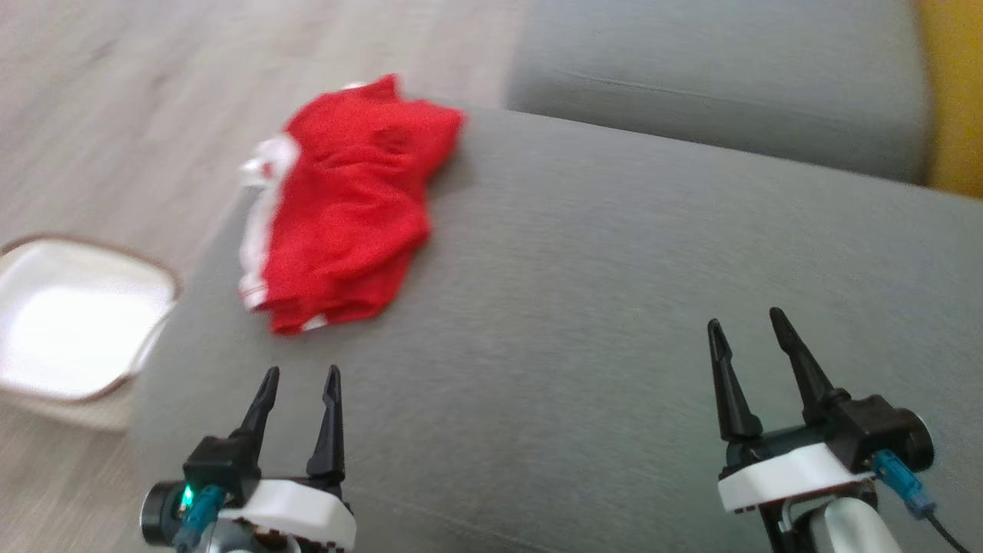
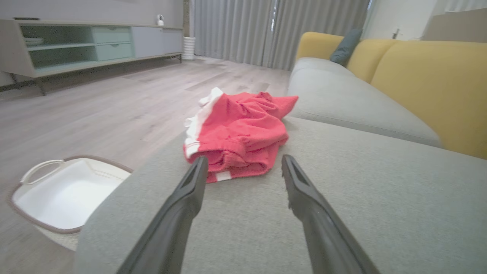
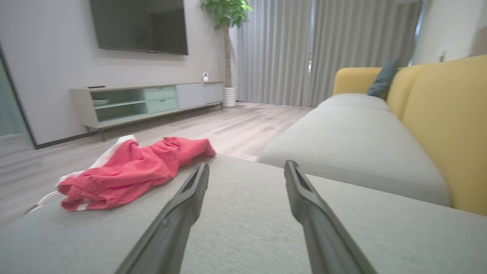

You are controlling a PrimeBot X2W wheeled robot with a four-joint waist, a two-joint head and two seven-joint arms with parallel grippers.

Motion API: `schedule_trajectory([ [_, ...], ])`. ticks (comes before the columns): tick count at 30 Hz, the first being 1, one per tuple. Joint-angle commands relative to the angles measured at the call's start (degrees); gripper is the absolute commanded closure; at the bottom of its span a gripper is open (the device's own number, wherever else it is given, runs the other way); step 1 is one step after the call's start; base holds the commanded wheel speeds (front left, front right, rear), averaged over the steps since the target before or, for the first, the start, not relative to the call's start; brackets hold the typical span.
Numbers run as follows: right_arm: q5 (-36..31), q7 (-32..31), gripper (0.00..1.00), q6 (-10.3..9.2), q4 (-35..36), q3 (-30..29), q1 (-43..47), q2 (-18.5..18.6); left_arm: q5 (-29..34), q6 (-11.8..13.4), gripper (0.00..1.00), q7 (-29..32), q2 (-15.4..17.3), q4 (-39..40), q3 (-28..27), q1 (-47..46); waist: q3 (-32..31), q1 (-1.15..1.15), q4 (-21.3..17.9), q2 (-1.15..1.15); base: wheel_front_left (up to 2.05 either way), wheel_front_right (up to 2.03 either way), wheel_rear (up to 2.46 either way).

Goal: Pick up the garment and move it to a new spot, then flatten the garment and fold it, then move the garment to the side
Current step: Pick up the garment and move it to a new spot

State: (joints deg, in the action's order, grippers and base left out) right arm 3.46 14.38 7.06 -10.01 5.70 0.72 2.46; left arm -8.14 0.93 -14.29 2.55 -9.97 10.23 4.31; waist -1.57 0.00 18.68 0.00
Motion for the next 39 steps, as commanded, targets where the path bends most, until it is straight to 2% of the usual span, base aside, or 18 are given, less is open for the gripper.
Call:
schedule_trajectory([
  [1, 0.56, 0.62, 0.00, 0.43, 1.86, 1.73, -1.69, 0.42, 0.64, -0.25, 0.00, -0.71, 0.37, 1.46, -2.22, -2.58, -0.57, 0.00, 7.55, 0.00, 0.00, 0.00, 0.00],
  [3, 0.68, 0.62, 0.00, 0.43, 1.76, 2.07, -1.76, 0.42, 0.74, -0.30, 0.00, -0.71, 0.38, 1.51, -2.54, -2.40, -0.69, 0.00, 9.57, 0.00, 0.00, 0.00, 0.00],
  [6, 0.49, 0.62, 0.00, 0.43, 1.54, 3.50, -2.80, 0.42, 0.57, 0.09, 0.00, -0.71, 0.38, 2.43, -3.63, -1.87, 0.14, 0.00, 10.36, 0.00, 0.00, 0.00, 0.00],
  [14, 0.23, 0.62, 0.00, 0.43, 0.91, 5.02, -4.14, 0.42, 0.58, 0.36, 0.00, -0.71, 0.36, 3.77, -4.57, -0.78, 0.68, 0.00, 10.70, 0.00, 0.00, 0.00, 0.00],
  [18, 0.06, 0.62, 0.00, 0.43, 1.15, 3.73, -3.19, 0.42, 0.45, -0.55, 0.00, -0.71, 0.64, 2.43, -4.84, -0.94, 0.29, 0.00, 10.40, 0.00, 0.00, 0.00, 0.00],
  [22, -0.43, 0.62, 0.00, 0.43, 1.91, 2.51, -1.99, 0.42, 0.40, -1.23, 0.00, -0.71, 3.27, 1.09, -6.58, -3.29, 0.78, 0.00, 9.04, 0.00, 0.00, 0.00, 0.00],
  [30, -3.27, 0.62, 0.00, 0.43, 4.28, 2.23, -4.21, 0.42, -0.81, -2.64, 0.00, 1.78, 10.29, -1.00, -10.97, -16.15, 7.93, 0.00, 3.24, 0.00, 0.00, 0.00, 0.00],
  [34, -5.09, 0.62, 0.00, 0.43, 5.50, 1.89, -5.58, 0.42, -1.75, -4.65, 0.00, 5.75, 12.05, -3.95, -10.11, -23.36, 12.31, 0.00, 1.11, 0.00, 0.00, 0.00, 0.00],
  [39, -7.83, 0.62, 0.00, 0.43, 6.96, 1.54, -7.52, 0.42, -3.62, -7.38, 0.00, 12.44, 13.58, -12.79, -6.23, -32.69, 17.40, 0.00, -0.46, 0.00, 0.00, 0.00, 0.00],
])
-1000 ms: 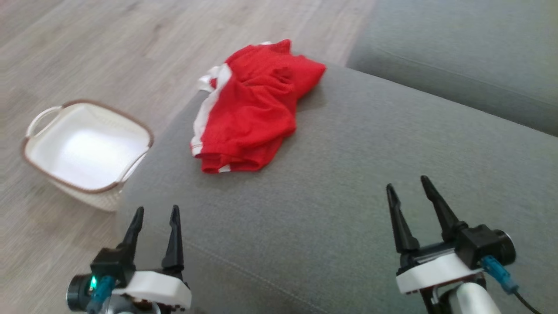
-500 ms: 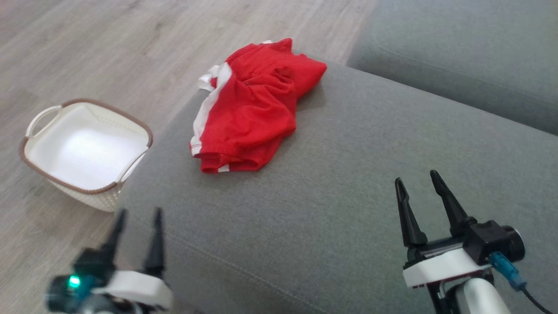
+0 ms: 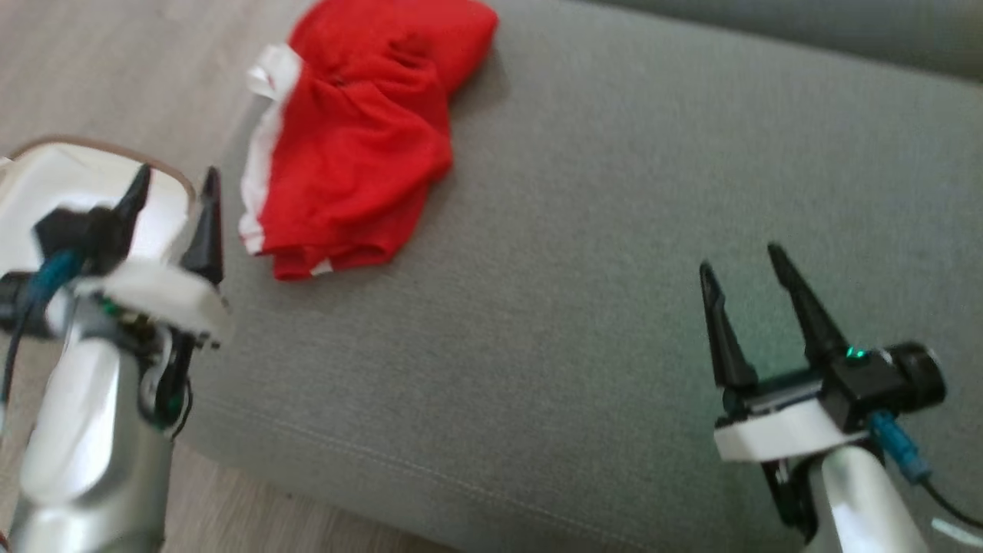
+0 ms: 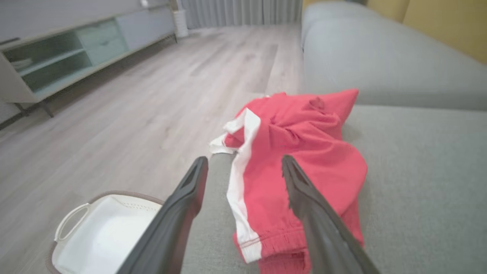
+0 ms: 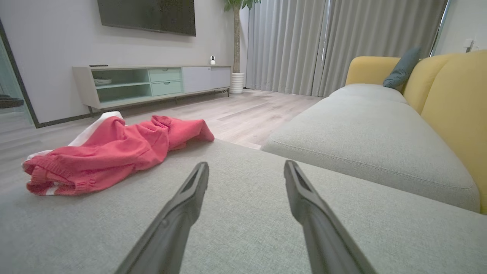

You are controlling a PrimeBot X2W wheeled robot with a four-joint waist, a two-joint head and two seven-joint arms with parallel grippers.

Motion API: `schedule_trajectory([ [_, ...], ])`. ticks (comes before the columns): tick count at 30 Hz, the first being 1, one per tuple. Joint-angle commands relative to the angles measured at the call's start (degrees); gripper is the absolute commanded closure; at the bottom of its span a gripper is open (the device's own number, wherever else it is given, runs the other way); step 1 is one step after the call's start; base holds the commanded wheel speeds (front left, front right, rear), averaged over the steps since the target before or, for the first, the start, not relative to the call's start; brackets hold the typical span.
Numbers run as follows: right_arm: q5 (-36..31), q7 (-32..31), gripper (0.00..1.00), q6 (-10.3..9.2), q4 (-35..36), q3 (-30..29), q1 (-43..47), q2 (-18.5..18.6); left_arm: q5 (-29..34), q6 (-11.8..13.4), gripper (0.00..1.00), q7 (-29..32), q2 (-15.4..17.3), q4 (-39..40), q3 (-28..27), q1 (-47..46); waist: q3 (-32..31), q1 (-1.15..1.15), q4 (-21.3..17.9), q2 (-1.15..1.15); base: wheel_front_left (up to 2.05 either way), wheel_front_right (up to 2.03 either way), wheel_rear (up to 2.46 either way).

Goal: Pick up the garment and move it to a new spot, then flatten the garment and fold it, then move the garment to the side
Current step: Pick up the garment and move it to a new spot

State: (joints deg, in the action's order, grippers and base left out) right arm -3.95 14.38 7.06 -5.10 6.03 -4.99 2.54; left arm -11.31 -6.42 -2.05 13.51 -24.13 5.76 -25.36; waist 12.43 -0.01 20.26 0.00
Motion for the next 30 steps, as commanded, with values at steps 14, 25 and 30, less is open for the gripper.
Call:
schedule_trajectory([
  [14, -5.65, 0.62, 0.00, 0.43, 5.46, 0.83, -3.46, 0.33, -15.93, -1.05, 0.00, 8.62, 4.46, -18.33, 15.65, -16.18, 11.29, 0.01, -3.61, 0.00, 0.00, 0.00, 0.00],
  [25, -5.45, 0.62, 0.00, 0.43, 6.19, 0.30, -3.76, 0.33, -19.48, -1.06, 1.00, 1.76, 5.64, -26.04, 21.38, -21.29, 11.64, 0.01, -4.06, 0.00, 0.00, 0.00, 0.00],
  [30, -3.95, 0.62, 0.00, 0.43, 5.73, 0.33, -3.91, 0.33, -19.21, -1.06, 1.00, -3.02, 7.38, -26.63, 22.48, -23.75, 8.90, 0.01, -3.94, 0.00, 0.00, 0.00, 0.00],
])
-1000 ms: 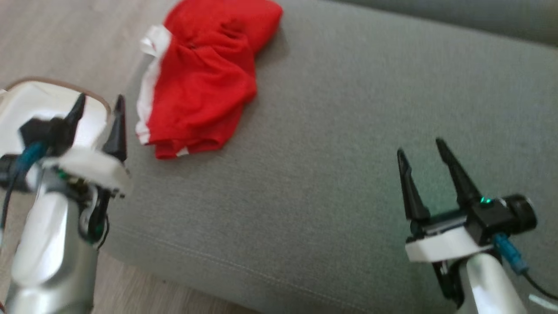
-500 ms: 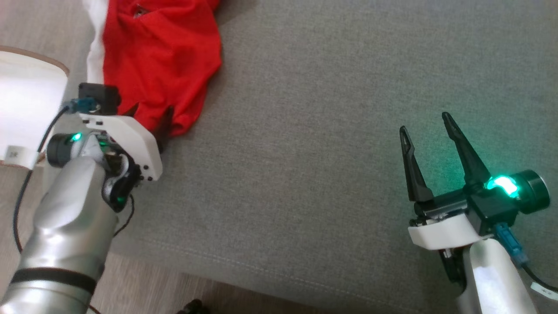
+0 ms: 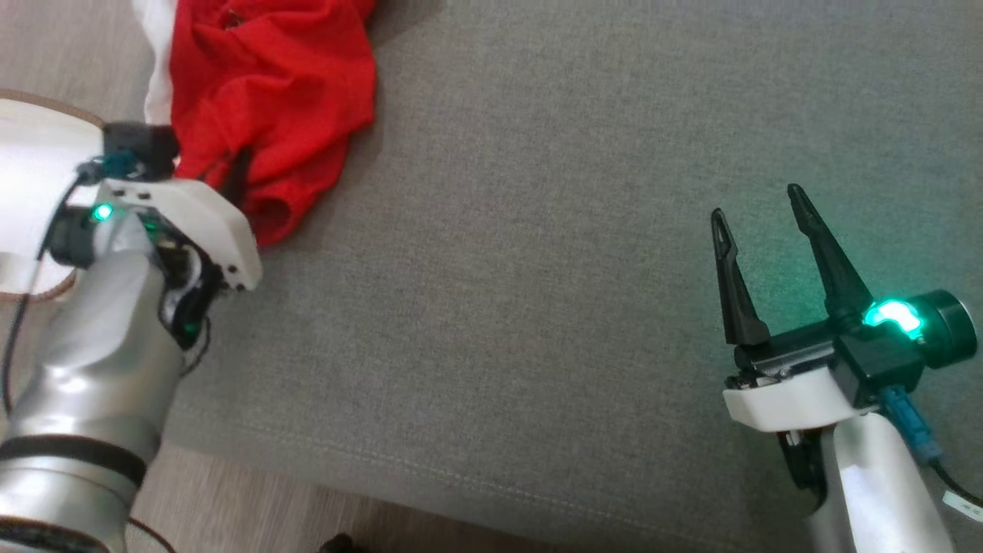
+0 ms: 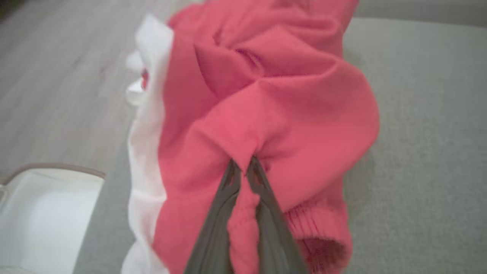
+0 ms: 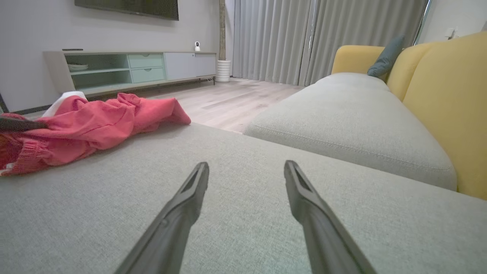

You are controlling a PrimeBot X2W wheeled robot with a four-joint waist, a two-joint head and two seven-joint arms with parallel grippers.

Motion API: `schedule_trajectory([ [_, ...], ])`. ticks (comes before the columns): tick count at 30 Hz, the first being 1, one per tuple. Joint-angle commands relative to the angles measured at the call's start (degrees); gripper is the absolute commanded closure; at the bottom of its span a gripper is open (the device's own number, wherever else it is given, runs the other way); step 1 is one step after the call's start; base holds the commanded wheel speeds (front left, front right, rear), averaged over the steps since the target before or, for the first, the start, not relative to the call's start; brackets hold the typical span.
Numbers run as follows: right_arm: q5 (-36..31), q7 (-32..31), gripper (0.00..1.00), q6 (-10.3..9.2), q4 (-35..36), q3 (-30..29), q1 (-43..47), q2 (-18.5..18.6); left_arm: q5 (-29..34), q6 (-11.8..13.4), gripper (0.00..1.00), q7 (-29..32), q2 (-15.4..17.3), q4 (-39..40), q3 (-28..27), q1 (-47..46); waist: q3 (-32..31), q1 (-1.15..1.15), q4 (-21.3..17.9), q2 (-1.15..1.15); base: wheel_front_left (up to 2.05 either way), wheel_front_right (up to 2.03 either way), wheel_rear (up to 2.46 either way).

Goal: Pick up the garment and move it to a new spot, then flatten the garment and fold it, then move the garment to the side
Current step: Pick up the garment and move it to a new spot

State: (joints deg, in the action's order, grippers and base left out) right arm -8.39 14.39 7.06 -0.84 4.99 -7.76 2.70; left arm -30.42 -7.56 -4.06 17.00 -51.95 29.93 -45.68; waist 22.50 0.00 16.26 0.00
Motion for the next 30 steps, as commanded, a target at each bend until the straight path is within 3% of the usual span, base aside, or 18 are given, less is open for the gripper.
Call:
schedule_trajectory([
  [1, 0.94, 0.61, 0.00, 0.43, 1.33, 1.42, -1.14, 0.18, 0.18, 0.08, 1.00, -1.81, 4.34, 1.30, -1.48, -3.94, -1.97, 0.00, 0.04, 0.00, 0.00, 0.00, 0.00],
  [9, 5.43, 0.61, 0.00, 0.43, 0.11, 1.51, -0.28, 0.18, 3.14, 0.08, 1.00, -4.67, 8.30, 8.16, 1.85, -7.34, -10.14, 0.00, -1.77, 0.00, 0.00, 0.00, 0.00],
  [18, 9.81, 0.61, 0.00, 0.43, -0.47, 0.58, 1.62, 0.18, 5.47, 0.08, 1.00, -0.38, 11.74, 25.23, 8.87, -9.47, -17.81, 0.00, -8.25, 0.00, 0.00, 0.00, 0.00],
  [26, 11.23, 0.61, 0.00, 0.43, 0.09, 0.69, 1.96, 0.18, 3.23, 0.08, 1.00, 1.81, 10.23, 37.82, 12.86, -9.57, -18.48, 0.00, -17.47, 0.00, 0.00, 0.00, 0.00],
  [30, 11.55, 0.61, 0.00, 0.43, 0.40, 1.02, 1.45, 0.18, 2.60, 0.08, 1.00, 0.62, 9.46, 40.41, 14.93, -9.68, -16.86, 0.00, -20.87, 0.00, 0.00, 0.00, 0.00],
])
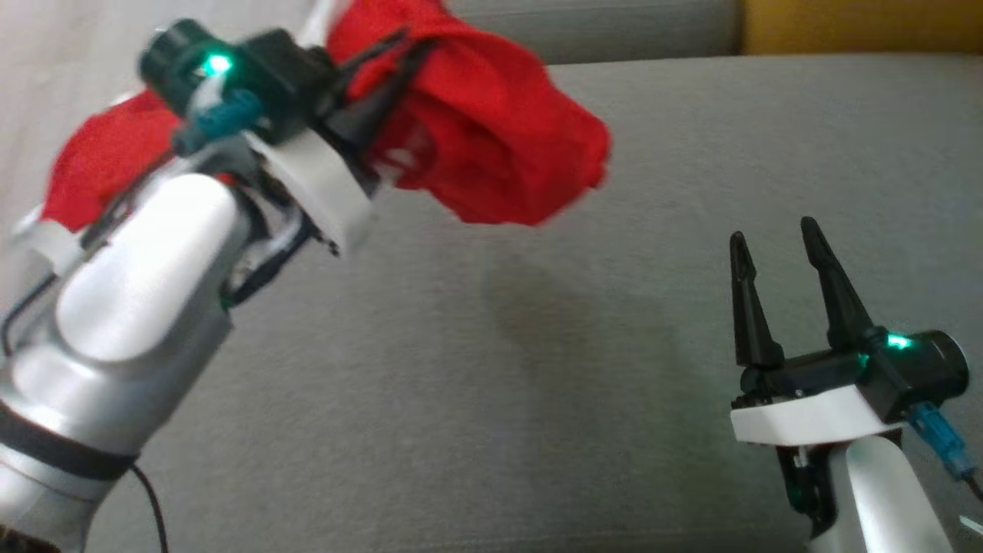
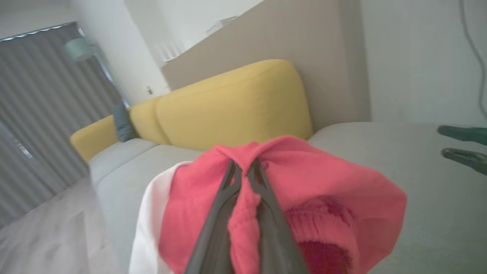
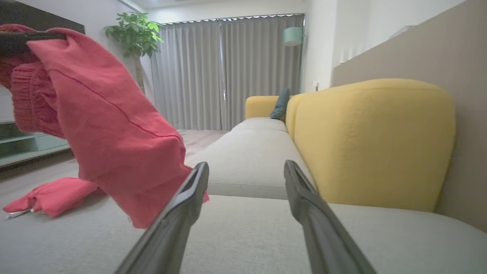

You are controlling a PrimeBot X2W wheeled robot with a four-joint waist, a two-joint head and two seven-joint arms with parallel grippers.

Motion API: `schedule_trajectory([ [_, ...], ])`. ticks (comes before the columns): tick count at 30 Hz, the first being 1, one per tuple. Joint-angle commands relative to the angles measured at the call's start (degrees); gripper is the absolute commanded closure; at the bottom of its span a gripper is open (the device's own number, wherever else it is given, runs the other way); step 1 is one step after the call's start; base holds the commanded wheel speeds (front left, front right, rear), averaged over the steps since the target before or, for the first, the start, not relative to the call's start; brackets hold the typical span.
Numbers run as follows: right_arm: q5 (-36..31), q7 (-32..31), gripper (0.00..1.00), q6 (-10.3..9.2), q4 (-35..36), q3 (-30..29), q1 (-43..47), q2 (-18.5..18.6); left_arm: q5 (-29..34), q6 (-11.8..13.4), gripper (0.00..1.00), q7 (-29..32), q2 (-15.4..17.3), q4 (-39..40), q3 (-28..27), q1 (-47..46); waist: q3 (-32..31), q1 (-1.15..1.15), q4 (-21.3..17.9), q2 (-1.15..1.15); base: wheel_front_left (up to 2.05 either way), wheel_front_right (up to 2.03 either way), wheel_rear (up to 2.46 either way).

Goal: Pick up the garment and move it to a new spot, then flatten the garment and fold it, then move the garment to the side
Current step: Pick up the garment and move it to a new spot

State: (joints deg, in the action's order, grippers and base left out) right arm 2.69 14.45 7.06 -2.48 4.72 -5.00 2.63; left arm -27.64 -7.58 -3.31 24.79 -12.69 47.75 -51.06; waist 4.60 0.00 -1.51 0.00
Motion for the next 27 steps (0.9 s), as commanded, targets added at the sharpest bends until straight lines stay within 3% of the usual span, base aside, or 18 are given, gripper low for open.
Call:
schedule_trajectory([
  [1, 0.62, 0.55, 0.00, 0.43, 2.17, 1.31, -1.54, 0.25, -0.25, 0.09, 1.00, -0.79, 1.46, 1.45, -1.99, -4.26, 1.76, 0.00, -4.09, 0.00, 0.00, 0.00, 0.00],
  [10, 2.22, 0.55, 0.00, 0.43, 3.46, 2.18, -4.00, 0.25, 1.38, 0.09, 1.00, -7.65, 2.06, -6.83, 8.47, -6.22, 10.17, 0.00, -11.98, 0.00, 0.00, 0.00, 0.00],
  [19, 3.30, 0.55, 0.00, 0.43, 3.68, 1.63, -4.76, 0.25, -4.10, 0.09, 1.00, -10.41, -0.55, -19.63, 14.47, -4.95, 13.51, 0.00, -12.34, 0.00, 0.00, 0.00, 0.00],
  [20, 3.30, 0.55, 0.00, 0.43, 3.62, 1.61, -4.79, 0.25, -4.76, 0.09, 0.81, -10.55, -1.10, -20.95, 14.50, -4.42, 13.43, 0.00, -11.95, 0.00, 0.00, 0.00, 0.00],
  [21, 3.24, 0.55, 0.00, 0.43, 3.56, 1.60, -4.82, 0.25, -5.31, 0.09, 0.31, -10.73, -1.73, -22.18, 14.33, -3.94, 13.30, 0.00, -11.50, 0.00, 0.00, 0.00, 0.00],
  [22, 3.18, 0.55, 0.00, 0.43, 3.48, 1.57, -4.83, 0.25, -5.91, 0.15, 0.00, -10.93, -2.46, -23.27, 13.91, -3.44, 13.10, 0.00, -10.97, 0.00, 0.00, 0.00, 0.00],
  [27, 2.35, 0.55, 0.00, 0.43, 2.93, 1.38, -4.49, 0.25, -7.44, 2.18, 0.00, -11.59, -5.96, -25.37, 10.90, -0.81, 10.92, 0.00, -8.07, 0.00, 0.00, 0.00, 0.00],
])
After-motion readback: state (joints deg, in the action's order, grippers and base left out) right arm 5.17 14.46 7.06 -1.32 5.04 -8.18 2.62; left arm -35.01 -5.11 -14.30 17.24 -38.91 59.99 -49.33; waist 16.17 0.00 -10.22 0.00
